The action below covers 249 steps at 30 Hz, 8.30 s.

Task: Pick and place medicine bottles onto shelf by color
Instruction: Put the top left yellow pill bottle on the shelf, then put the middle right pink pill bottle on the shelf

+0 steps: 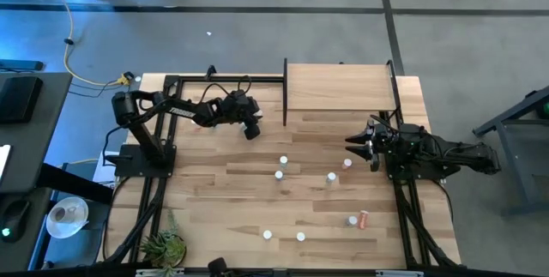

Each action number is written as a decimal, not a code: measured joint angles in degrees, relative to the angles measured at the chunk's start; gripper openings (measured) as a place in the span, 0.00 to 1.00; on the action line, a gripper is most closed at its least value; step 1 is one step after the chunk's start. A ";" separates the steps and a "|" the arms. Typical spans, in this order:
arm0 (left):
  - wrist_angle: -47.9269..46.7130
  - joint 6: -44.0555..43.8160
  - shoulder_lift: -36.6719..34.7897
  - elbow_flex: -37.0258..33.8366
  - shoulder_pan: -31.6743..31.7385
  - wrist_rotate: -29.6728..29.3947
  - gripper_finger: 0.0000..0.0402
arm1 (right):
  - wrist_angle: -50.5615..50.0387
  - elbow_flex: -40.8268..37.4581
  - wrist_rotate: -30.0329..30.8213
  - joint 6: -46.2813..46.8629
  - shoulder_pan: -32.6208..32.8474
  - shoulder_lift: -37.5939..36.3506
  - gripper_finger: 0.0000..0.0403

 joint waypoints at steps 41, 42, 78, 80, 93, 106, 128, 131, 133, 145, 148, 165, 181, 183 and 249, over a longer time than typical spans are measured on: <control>-31.12 2.98 -9.63 43.83 5.05 0.89 0.28 | -0.01 0.02 0.00 0.00 0.01 0.00 0.36; -31.62 2.74 -8.35 45.18 5.05 1.15 0.28 | 0.00 0.00 0.01 0.00 0.01 0.02 0.36; -37.18 -2.24 14.51 58.03 3.56 3.00 0.28 | 0.01 0.00 0.00 0.00 0.00 0.00 0.36; -37.26 -2.43 14.44 57.68 3.56 3.01 0.28 | 0.00 0.00 0.00 0.00 0.00 0.01 0.36; -37.05 -3.04 16.75 57.54 3.48 4.67 0.28 | 0.01 0.01 0.02 0.00 0.00 0.00 0.36; -36.68 -3.48 17.18 57.54 4.37 4.64 0.28 | 0.00 0.00 0.02 0.00 0.00 0.02 0.36; -34.81 -3.49 17.29 57.54 3.52 4.46 0.41 | 0.01 0.00 0.02 0.00 0.00 0.00 0.36; -34.30 -3.48 17.29 57.99 3.52 4.46 0.41 | -0.01 0.00 0.00 0.00 0.00 0.00 0.36; -34.31 -3.48 17.29 58.56 3.52 4.47 0.41 | 0.01 0.00 0.00 0.00 0.02 0.00 0.36; -41.68 -3.47 17.29 66.99 3.45 4.47 0.41 | -0.01 0.00 0.02 0.00 0.01 0.01 0.36; -46.11 -1.83 17.20 70.66 3.36 4.64 0.41 | 0.01 0.00 0.00 0.00 0.02 0.02 0.36; -58.25 2.39 8.50 68.77 -2.75 16.21 0.41 | 0.00 0.00 0.00 0.00 0.02 0.00 0.36; -32.32 -0.58 -9.03 33.38 -13.85 18.56 0.41 | 0.00 0.00 0.00 0.00 0.00 0.00 0.36; -28.36 -1.66 -11.47 28.88 -14.66 18.48 0.41 | 0.00 0.01 0.02 0.00 0.01 0.02 0.36; 28.77 -17.53 -23.01 -20.41 -31.47 7.45 0.41 | 13.08 -0.04 1.91 -0.37 0.00 0.04 0.36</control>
